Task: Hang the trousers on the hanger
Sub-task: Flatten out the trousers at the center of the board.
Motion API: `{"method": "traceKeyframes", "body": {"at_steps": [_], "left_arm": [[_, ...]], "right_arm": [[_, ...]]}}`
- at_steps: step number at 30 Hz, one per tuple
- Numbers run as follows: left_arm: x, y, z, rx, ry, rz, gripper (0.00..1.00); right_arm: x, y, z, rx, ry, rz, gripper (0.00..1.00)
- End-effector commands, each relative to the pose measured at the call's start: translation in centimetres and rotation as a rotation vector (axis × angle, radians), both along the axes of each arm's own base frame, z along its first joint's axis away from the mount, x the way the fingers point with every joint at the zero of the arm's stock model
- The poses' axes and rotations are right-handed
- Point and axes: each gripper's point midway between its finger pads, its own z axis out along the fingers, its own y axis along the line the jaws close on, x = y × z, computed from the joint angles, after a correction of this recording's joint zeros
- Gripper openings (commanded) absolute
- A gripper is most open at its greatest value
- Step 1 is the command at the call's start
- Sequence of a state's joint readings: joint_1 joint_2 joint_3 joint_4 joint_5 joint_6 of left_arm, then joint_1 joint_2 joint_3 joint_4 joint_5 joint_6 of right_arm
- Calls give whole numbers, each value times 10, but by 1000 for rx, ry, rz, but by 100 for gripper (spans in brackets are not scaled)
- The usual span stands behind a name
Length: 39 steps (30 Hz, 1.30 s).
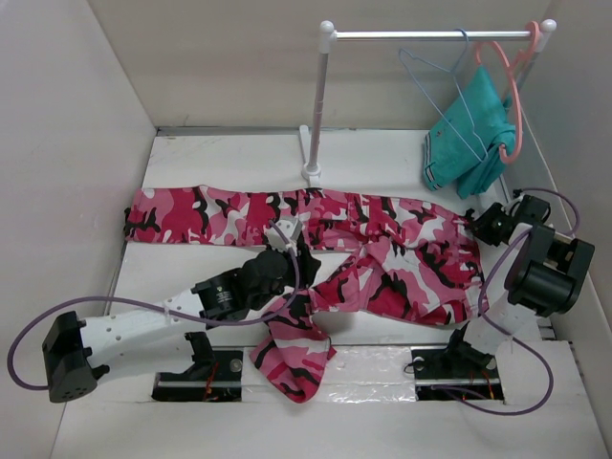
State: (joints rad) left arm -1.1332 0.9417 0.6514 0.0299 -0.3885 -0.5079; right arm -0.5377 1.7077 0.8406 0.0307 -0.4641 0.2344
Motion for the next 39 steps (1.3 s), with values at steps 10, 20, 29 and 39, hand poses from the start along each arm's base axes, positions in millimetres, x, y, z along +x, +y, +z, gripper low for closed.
{"method": "traceKeyframes", "body": {"at_steps": [10,20,29,39], "left_arm": [[-2,10,-22,14,55,26,34],[-17,24,-51,94,150,13,34],[-59,23,-58,221,262,-56,32],[-39,59,19,-40,154,176,32]], "right_arm": [[16,-28,76,-79,-199,-93,0],[36,-87,85,-160,-140,-258,0],[58,-93,94,-153,-168,-281,44],[-1,92,144,-307,-392,61,56]]}}
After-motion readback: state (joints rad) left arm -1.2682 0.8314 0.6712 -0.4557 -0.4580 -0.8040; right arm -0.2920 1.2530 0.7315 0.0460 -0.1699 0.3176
